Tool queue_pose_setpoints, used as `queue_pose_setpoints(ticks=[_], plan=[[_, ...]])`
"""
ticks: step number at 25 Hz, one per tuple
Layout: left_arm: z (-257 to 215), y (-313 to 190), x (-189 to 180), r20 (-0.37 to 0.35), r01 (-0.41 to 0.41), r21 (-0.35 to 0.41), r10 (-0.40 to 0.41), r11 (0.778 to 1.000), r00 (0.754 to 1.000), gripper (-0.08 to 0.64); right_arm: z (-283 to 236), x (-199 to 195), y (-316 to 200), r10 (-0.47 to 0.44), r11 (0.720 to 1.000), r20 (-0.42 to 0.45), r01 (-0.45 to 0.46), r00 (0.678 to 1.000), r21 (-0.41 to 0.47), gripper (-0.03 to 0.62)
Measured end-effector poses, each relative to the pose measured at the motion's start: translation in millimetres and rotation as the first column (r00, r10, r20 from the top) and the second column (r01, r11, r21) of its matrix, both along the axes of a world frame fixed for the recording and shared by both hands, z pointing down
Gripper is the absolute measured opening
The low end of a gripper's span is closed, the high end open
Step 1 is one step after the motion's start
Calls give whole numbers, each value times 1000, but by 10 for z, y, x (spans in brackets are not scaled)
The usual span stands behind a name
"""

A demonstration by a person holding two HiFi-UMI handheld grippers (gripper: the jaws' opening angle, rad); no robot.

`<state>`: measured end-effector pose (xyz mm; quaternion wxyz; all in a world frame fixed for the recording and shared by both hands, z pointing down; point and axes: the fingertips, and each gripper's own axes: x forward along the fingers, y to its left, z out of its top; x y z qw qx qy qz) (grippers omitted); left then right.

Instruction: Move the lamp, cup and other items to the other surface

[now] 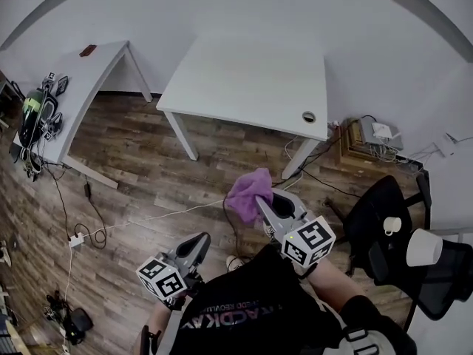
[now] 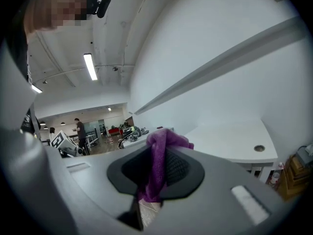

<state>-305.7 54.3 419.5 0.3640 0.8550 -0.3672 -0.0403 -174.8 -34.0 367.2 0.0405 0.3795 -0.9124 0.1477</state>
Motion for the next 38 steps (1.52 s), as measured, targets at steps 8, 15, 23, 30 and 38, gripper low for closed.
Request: queue_pose_setpoints(ticks=[8,15,23,30,38], plan=[[-21,-36,822,-24,-201,-1,201,980,979,3,-129,773,320,156,987,-8,-156,988,22,57],[-56,-86,2007,-49,-422,-6,422,906,905,3,-192,1993,577,373,928,-15,-372,928,17,57],[-37,207,3394,-41,-600,-34,599,799,800,3,-165,3633,1138,596,803,-16,-596,803,-7,57],[73,499,4269,-52,-672,-85,670,736,740,3,16,4755,1579,706,706,-48,-708,707,-39,57],[417,846,5157,-66,-691,-184,693,699,718,3,589,5998,2000,764,621,-121,-774,633,-127,57]])
